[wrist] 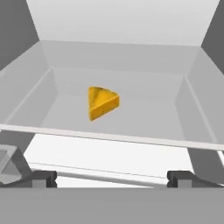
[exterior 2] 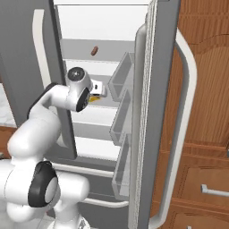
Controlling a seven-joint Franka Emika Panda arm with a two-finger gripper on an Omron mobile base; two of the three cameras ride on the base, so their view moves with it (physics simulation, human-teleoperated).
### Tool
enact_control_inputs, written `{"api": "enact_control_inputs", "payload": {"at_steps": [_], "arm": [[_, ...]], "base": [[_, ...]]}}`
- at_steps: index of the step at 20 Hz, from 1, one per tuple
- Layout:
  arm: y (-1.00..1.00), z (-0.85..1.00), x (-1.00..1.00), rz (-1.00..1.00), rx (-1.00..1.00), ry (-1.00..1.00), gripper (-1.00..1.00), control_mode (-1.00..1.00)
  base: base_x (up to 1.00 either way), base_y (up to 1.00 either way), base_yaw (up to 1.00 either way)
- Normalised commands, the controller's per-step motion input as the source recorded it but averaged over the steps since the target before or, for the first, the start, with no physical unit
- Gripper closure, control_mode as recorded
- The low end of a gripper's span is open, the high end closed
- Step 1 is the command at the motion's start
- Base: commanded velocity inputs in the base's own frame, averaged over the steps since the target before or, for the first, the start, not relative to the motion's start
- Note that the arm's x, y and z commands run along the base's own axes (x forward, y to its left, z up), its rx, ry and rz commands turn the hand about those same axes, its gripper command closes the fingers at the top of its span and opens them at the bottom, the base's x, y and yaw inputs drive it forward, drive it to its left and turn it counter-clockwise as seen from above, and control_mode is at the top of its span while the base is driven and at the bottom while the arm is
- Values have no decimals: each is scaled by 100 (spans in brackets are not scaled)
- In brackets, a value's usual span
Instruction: Retrieve the sausage and cheese from the fridge and place them on the cutting board on the counter.
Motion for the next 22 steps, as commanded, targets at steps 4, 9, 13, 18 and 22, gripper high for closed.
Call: {"api": "enact_control_inputs", "payload": {"at_steps": [4,9,13,18,22], "arm": [[0,-1,32,0,9,14,-100,-100],[5,-11,12,2,6,4,-100,-100],[9,-18,5,1,0,-1,-100,-100],[9,-33,5,0,0,-3,-100,-100],[1,-10,27,0,7,3,-100,-100]], "base": [[0,0,0],[0,0,0],[0,0,0],[0,0,0],[0,0,0]]}}
